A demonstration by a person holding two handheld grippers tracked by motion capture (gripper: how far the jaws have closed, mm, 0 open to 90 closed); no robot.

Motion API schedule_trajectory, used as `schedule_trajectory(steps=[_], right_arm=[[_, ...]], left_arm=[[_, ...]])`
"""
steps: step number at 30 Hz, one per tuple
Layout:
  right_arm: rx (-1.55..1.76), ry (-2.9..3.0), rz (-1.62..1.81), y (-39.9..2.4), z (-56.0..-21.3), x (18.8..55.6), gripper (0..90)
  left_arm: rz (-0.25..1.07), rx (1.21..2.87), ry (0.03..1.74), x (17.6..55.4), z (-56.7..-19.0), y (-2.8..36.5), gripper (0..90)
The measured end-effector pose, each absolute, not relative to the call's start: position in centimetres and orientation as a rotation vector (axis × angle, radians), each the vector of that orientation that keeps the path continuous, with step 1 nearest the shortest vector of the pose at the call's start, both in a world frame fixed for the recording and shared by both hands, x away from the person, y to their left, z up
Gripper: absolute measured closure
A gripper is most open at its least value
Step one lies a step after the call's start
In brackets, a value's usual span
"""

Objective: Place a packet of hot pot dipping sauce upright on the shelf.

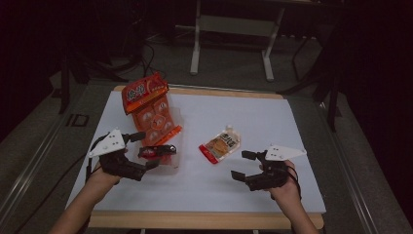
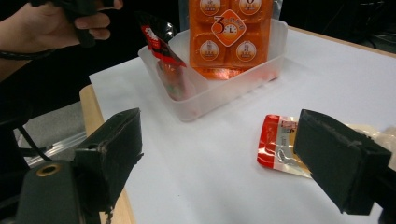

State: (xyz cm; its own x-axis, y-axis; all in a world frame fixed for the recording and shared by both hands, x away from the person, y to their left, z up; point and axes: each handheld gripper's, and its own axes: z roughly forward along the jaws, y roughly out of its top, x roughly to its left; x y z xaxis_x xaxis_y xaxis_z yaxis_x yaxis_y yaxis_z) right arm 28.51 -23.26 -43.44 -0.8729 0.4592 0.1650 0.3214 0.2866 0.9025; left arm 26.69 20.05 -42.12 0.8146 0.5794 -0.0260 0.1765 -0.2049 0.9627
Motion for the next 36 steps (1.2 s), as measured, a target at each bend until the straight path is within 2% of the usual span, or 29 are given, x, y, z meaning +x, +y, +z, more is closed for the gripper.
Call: schedule_trajectory(steps=[12,24,33,36], right_arm=[[0.739,2.334,1.602,-23.9,-43.2,29.4,15.3],[0.86,2.305,1.55,-24.9,-43.8,31.5,13.2],[0.952,2.22,1.499,-25.4,-44.5,33.3,11.4],[0.979,2.204,1.459,-25.6,-44.6,34.0,15.5]], left_arm=[[0.381,1.779,0.489,24.5,-42.8,17.1,2.2],[0.276,1.829,0.429,23.3,-45.7,13.3,2.2],[0.272,1.849,0.438,22.7,-47.5,12.6,2.3],[0.252,1.842,0.461,22.5,-48.0,12.7,2.4]])
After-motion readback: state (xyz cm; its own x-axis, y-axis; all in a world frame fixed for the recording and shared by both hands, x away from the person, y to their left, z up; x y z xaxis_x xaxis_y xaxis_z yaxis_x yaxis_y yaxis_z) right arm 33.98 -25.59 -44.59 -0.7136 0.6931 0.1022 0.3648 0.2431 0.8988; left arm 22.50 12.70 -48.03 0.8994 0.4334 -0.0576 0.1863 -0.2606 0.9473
